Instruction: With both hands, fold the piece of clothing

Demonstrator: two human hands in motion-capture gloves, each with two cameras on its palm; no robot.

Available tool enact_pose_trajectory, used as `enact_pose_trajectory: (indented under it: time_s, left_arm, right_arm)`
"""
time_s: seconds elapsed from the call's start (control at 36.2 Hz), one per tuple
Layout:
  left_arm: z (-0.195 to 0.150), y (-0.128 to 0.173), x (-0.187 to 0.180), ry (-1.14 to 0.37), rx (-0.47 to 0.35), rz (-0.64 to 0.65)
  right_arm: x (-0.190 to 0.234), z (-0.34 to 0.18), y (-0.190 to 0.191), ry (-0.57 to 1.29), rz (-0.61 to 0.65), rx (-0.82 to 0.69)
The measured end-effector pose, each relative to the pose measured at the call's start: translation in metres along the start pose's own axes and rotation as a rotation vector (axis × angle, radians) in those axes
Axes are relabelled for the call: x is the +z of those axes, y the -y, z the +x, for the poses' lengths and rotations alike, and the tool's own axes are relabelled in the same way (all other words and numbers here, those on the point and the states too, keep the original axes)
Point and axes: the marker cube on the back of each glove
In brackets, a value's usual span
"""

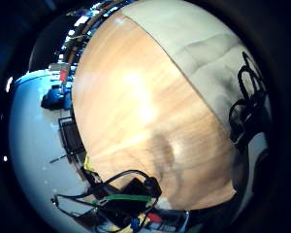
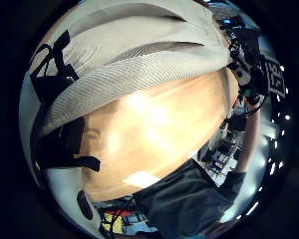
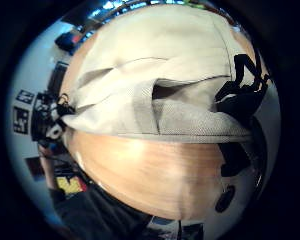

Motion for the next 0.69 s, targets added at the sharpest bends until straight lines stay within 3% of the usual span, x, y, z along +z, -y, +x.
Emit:
enact_pose_trajectory:
  time_s: [0.11,0.19,0.3,0.55,0.69]
  left_arm:
    - [-0.005,0.004,0.000,-0.013,0.010,-0.041]
    - [-0.007,0.005,-0.003,-0.035,0.066,-0.086]
    - [-0.007,-0.019,-0.031,-0.027,0.115,-0.105]
    - [-0.004,-0.069,-0.091,-0.052,0.138,-0.082]
    - [-0.008,-0.075,-0.129,-0.044,0.132,-0.064]
  right_arm:
    - [-0.008,-0.001,-0.004,0.016,-0.065,-0.020]
    - [-0.019,-0.004,-0.012,0.010,-0.108,-0.055]
    - [-0.044,-0.011,-0.032,0.004,-0.122,-0.108]
    - [-0.104,-0.013,-0.062,0.041,-0.129,-0.160]
    - [-0.143,-0.010,-0.062,0.025,-0.170,-0.161]
